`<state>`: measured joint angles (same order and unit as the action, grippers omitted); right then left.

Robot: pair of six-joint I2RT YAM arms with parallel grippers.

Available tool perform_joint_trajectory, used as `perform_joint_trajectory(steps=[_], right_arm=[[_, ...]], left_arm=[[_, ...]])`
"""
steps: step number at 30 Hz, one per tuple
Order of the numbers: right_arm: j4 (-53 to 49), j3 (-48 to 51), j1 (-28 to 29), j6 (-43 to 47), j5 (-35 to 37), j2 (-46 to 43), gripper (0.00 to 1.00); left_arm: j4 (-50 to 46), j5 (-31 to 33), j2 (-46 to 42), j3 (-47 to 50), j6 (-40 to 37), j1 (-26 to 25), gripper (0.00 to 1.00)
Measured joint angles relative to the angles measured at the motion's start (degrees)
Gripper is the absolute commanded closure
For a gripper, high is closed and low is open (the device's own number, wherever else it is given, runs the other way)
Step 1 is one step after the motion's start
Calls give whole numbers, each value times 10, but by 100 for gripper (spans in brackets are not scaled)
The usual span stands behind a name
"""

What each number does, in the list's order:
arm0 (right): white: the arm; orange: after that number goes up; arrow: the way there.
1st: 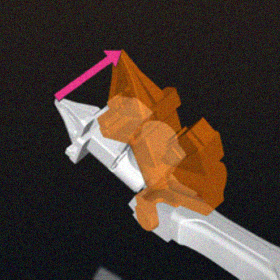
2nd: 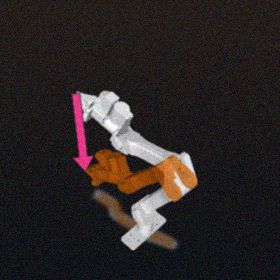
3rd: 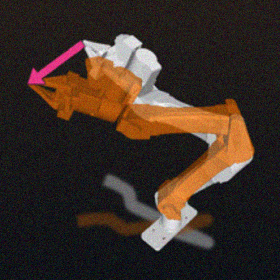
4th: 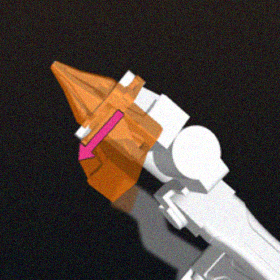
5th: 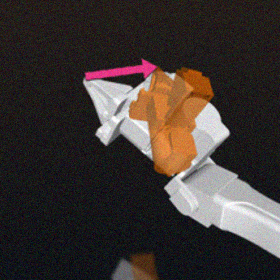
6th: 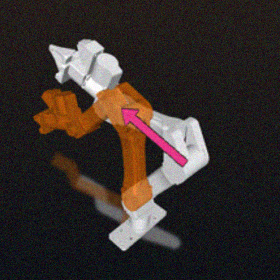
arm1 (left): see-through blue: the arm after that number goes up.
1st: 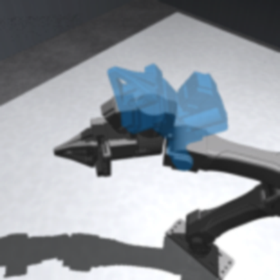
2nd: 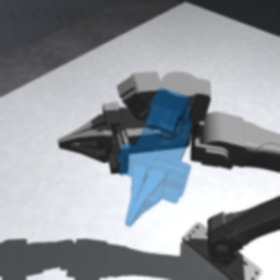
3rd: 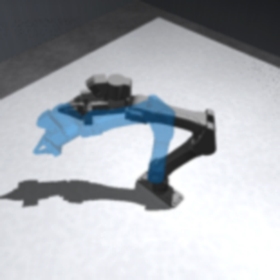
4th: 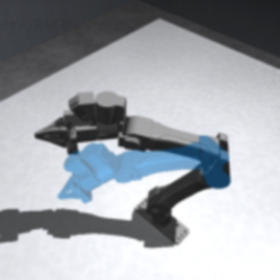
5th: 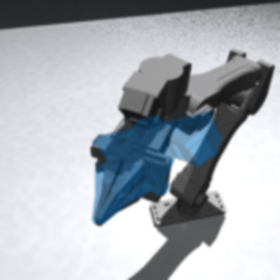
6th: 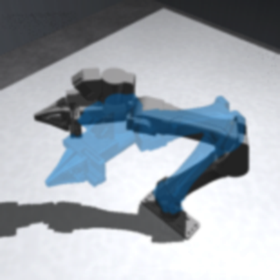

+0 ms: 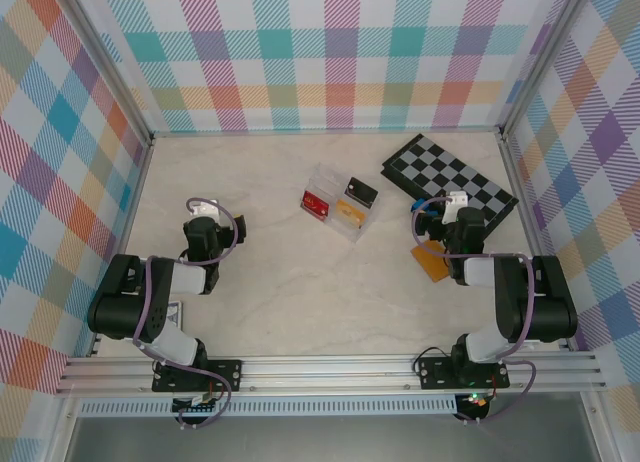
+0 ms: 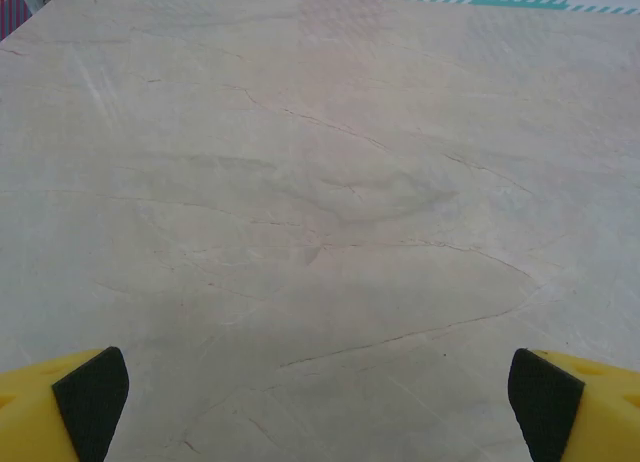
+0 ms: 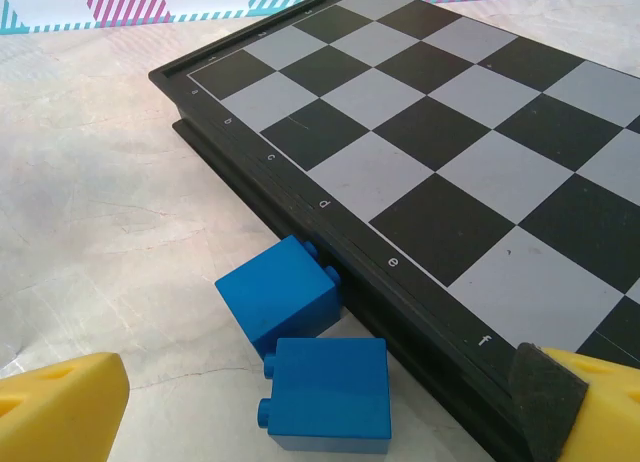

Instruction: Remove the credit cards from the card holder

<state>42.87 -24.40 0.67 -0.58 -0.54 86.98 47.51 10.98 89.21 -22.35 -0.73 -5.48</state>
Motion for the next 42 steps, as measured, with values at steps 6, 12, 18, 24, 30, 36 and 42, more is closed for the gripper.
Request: perform_joint_trajectory(steps=[6,12,18,24,30,36,42], right_arm=[[0,0,0,0,0,0,0],[0,0,0,0,0,0,0],[0,0,0,0,0,0,0],[-4,0,0,0,0,-2,0],[-147,-31,0,-19,29,-95,0],[-384,-200,0,-108,96,-147,0],[-602,-299,0,-190,73,-148,2]], left_arm=[[0,0,0,0,0,0,0],[0,0,0,0,0,0,0],[0,0,0,0,0,0,0],[-5,-8,0,-1,-2,0,0],[-152,13,-55,-55,12,0,0],[-377,34,-107,-212,68,0,0],[-564,-23,-120,-310,126,0,0]])
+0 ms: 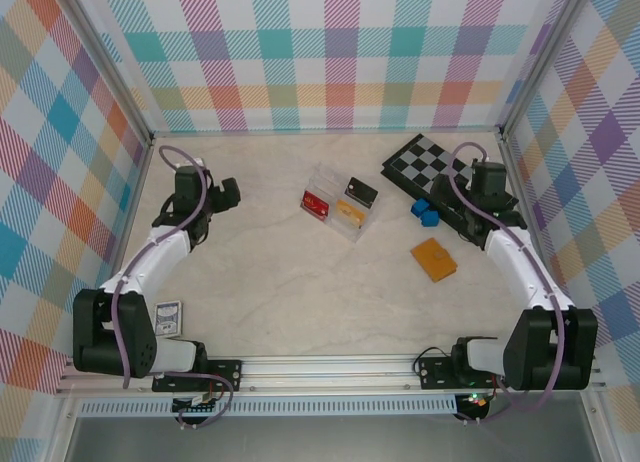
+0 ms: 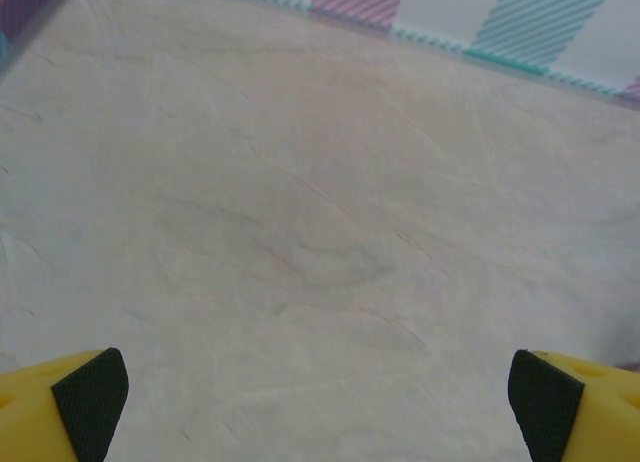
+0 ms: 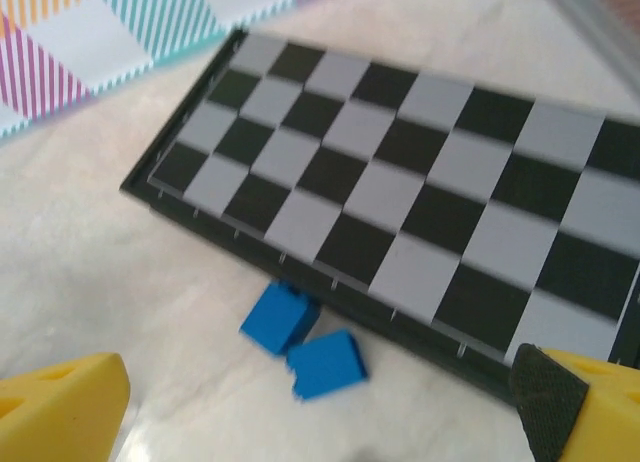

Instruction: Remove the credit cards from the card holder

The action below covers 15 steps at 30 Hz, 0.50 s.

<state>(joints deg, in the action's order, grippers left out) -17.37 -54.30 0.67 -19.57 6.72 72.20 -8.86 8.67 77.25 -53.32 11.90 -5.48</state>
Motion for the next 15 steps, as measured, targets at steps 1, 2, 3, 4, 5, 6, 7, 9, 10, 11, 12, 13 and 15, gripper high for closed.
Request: perform_joint_trajectory(steps=[1,2,3,4,5,6,7,9,10,11,12,13,15], right_arm=[[-24,-11,0,-8,-24,4,3],[-41,-18,0,-15,-49,8,4],[-54,-23,0,-22,-76,13,6],[-64,-25,1,-28,-104,19,7],[-70,-25,4,-36,-134,27,7],[-75,-25,10,-42,-156,35,8],[-77,-25,19,-48,-176,46,9],[-77,-25,47,-60,-205,72,13],[-77,-26,66,-68,-216,88,16],[-75,-28,82,-75,-223,103,17],[-74,-31,100,-84,-226,118,17],[-71,-34,118,-91,-228,134,18],[-64,-42,145,-104,-227,163,22]], left_arm=[[-28,-17,-1,-11,12,0,0],[-53,-36,-2,-21,25,0,0],[-72,-52,-3,-27,37,0,0],[-90,-72,-4,-32,49,0,0],[-107,-93,-5,-36,61,0,0],[-120,-108,-5,-39,71,0,0],[-132,-123,-5,-41,82,-1,0],[-157,-148,-4,-43,99,-4,0],[-166,-156,-2,-43,105,-6,0],[-173,-161,2,-43,111,-9,0],[-177,-165,6,-43,115,-11,0],[-181,-167,11,-43,120,-16,0],[-185,-170,19,-43,128,-29,0]])
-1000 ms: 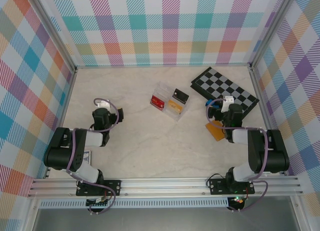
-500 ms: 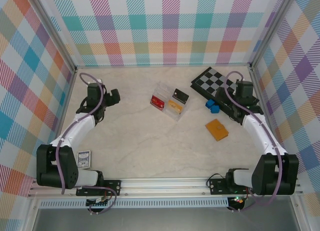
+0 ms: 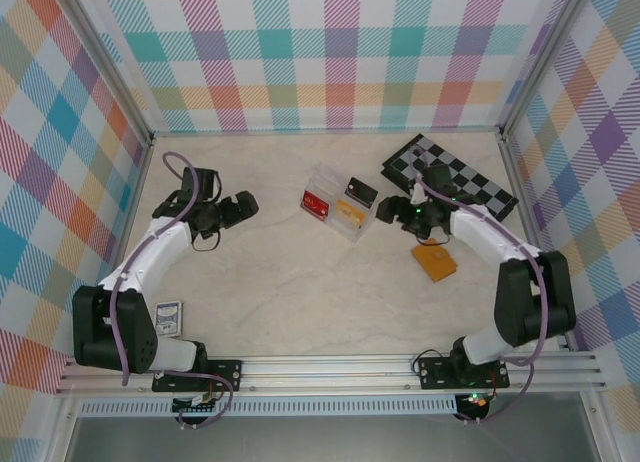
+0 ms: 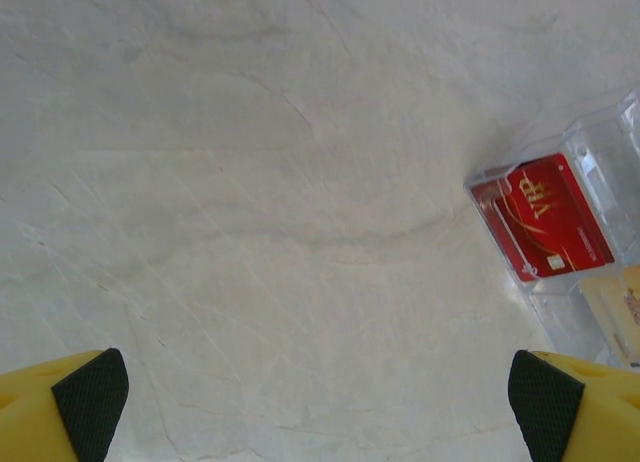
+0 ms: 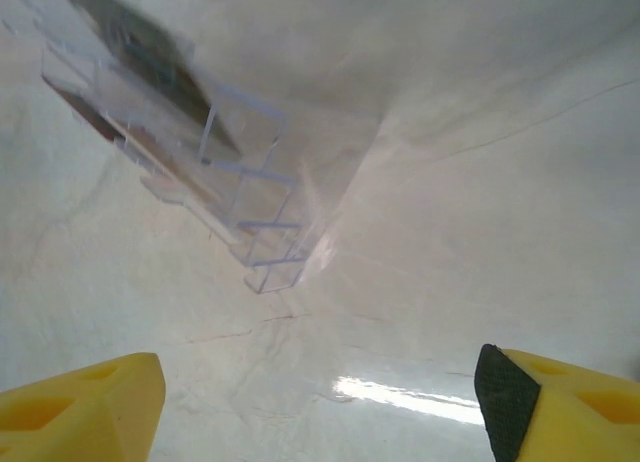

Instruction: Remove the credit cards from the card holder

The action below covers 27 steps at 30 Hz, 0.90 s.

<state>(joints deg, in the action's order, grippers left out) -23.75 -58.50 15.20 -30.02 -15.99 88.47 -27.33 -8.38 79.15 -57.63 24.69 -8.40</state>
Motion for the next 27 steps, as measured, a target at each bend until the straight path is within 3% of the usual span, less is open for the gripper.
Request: perform_joint_trajectory(steps=[4,15,27], right_arm=[[29,-12,33,-24,4,51,28],[77,-69,37,-36,26,129,46],[59,-141,37,10,112,181,48]], left_arm=[[0,-2,6,1,12,-26,0],[4,-1,25,13,28,-55,0],[5,-1,33,14,39,-66,0]])
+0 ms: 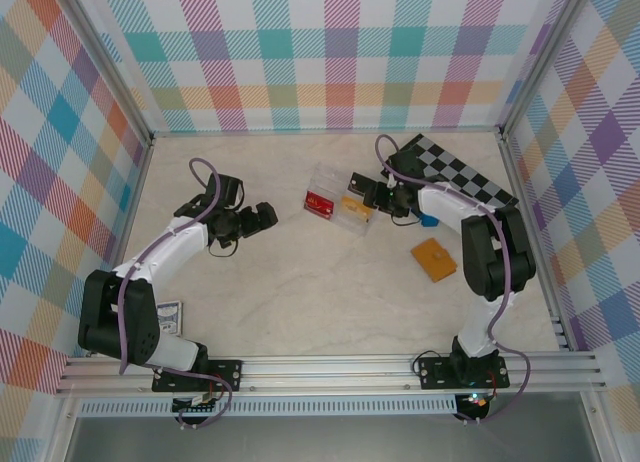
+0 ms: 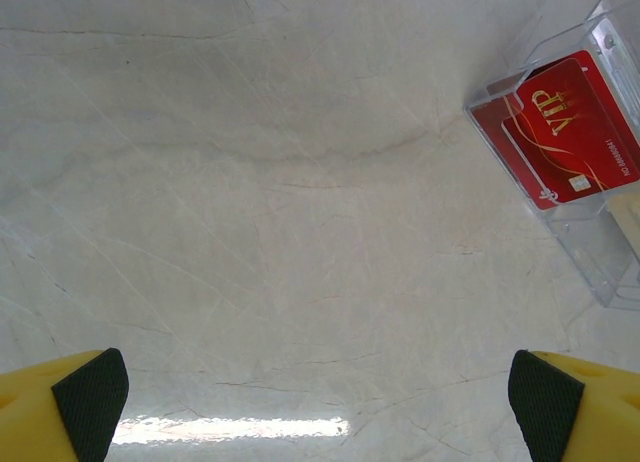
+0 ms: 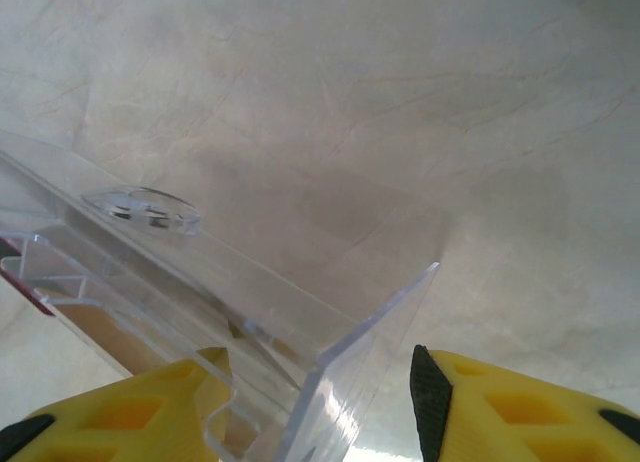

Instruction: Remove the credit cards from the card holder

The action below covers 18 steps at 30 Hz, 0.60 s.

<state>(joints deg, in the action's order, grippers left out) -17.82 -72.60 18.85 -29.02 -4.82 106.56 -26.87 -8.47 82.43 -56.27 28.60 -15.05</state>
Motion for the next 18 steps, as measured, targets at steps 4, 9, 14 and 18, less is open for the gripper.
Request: perform_joint_trajectory(steps=[4,9,14,18], right_arm=[[-10,-17,0,10,14,7,47],[-27,-20,0,17,5,-5,40],[-66,23,0,17,10,-99,26],[-101,75,-13,9,34,-188,17]], left_arm=[[0,0,4,0,2,-2,0],[-1,1,4,3,4,-3,0],[-2,2,4,7,7,-3,0],[-1,6,6,7,22,-3,0]])
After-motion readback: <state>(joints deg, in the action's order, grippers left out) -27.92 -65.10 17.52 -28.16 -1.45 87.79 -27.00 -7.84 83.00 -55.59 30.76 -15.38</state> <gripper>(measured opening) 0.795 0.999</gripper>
